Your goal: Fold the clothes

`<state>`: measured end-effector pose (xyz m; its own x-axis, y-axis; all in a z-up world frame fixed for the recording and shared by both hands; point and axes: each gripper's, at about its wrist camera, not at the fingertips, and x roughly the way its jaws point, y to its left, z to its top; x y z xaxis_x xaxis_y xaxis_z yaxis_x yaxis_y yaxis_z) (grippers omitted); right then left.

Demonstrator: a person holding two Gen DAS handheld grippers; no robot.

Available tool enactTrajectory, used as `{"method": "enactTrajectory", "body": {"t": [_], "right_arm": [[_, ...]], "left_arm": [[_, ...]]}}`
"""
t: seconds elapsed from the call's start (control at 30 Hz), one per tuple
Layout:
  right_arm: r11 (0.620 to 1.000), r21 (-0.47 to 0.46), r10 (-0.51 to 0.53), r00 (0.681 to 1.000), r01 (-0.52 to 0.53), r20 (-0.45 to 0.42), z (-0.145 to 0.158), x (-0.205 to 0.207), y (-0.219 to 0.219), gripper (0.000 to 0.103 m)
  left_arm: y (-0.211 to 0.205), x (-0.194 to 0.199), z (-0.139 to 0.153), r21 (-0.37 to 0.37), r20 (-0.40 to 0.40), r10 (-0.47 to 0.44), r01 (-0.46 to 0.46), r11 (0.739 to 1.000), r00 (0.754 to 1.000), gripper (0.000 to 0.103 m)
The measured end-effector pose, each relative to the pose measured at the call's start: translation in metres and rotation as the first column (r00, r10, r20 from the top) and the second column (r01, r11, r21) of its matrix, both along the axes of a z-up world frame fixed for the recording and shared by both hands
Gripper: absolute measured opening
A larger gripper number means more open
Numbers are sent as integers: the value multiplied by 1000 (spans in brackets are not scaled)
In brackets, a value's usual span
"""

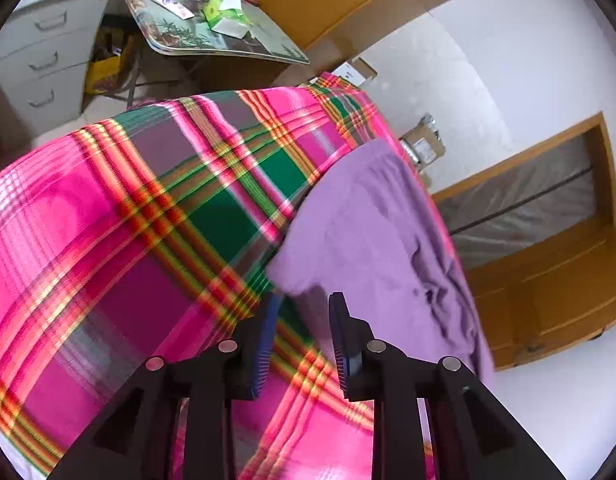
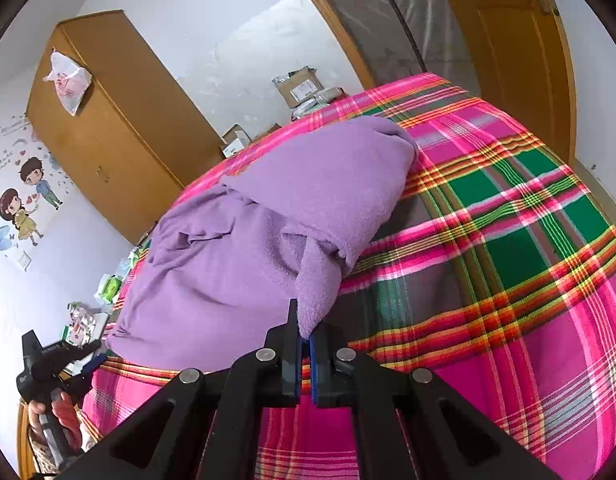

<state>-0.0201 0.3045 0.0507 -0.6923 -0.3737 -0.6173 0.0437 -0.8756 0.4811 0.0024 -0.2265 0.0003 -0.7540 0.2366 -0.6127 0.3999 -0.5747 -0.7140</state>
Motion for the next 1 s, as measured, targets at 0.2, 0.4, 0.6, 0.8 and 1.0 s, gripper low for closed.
{"method": "enactTrajectory", "body": {"t": [0.2,0.4,0.6,0.8,1.0], "right_arm": [[1000,-3,-7,1000,7,16,-5,-1,1,2],[1000,7,-7,1000,7,16,-4,-1,-1,2],[1000,13,5,1000,-5,-4,0,4,-2,2],[1000,0,13,1000,-13,-15,4,7,1,2],[1000,-12,8,1000,-9,-21,8,16,9,2]], "left_arm": [[5,-28,-12,52,74,-27,23,998,997,26],[6,-33,-16,67,93,-3,-3,998,996,25],[6,-22,-12,45,76,28,-32,998,997,9],[6,0,2,24,8,41,-42,999,999,8],[12,19,1,37,15,27,-28,999,1000,7]]}}
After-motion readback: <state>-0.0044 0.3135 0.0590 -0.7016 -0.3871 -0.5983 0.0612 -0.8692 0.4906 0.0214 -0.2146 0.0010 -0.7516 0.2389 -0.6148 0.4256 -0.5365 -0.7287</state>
